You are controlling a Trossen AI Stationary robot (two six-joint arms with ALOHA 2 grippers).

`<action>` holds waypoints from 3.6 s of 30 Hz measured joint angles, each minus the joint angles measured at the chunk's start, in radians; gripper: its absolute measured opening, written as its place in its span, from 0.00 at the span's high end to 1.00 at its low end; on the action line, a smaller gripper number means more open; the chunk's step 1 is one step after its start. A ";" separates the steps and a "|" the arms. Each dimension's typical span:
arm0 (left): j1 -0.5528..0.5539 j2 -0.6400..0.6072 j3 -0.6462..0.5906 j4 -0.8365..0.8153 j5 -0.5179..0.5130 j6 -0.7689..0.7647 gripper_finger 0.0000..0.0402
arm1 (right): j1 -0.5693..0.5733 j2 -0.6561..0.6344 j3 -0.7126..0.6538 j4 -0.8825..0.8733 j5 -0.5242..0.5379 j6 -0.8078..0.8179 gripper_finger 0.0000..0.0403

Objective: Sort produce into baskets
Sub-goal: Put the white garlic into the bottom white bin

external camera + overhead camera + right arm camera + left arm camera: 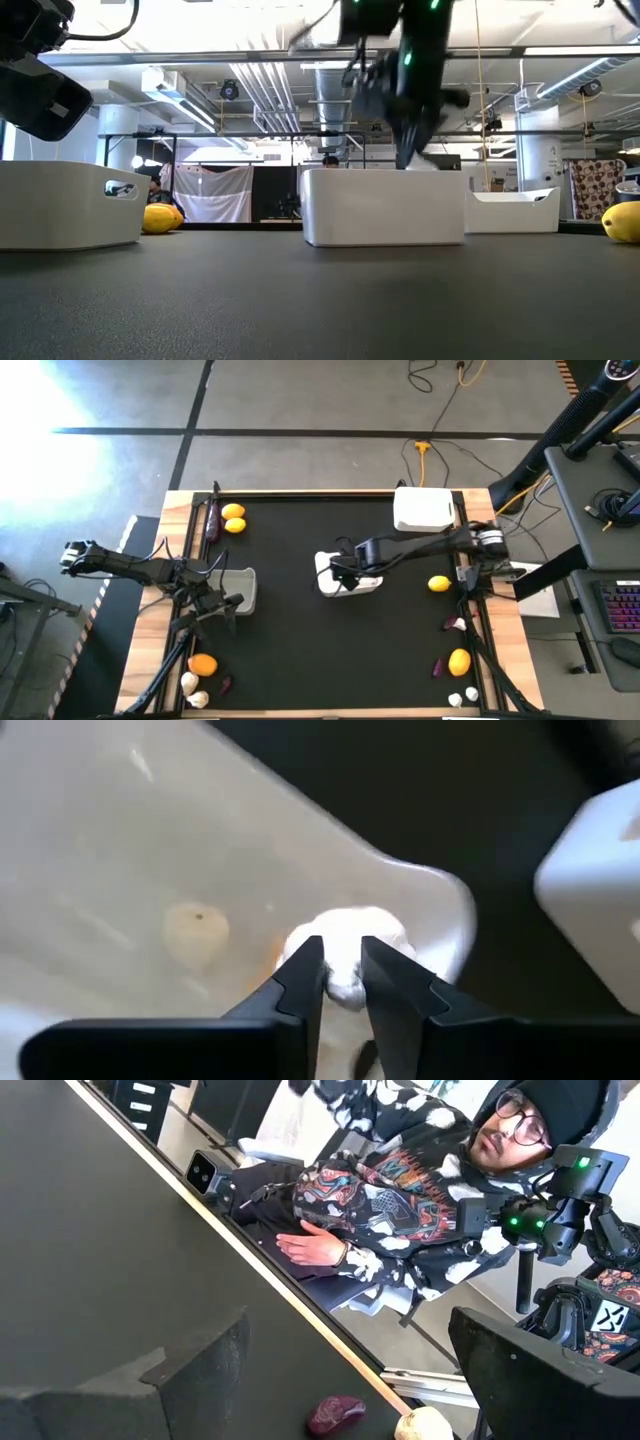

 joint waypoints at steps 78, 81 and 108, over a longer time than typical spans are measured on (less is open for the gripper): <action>0.000 0.011 0.000 0.008 0.000 0.000 0.19 | 0.880 0.047 -0.480 0.550 -1.330 1.218 0.36; 0.000 0.011 0.000 0.008 0.000 0.000 0.19 | 0.879 0.045 -0.479 0.552 -1.300 1.214 0.40; 0.000 0.011 0.000 0.009 0.000 0.000 0.19 | 0.586 -0.038 -0.196 0.278 -0.795 0.789 0.75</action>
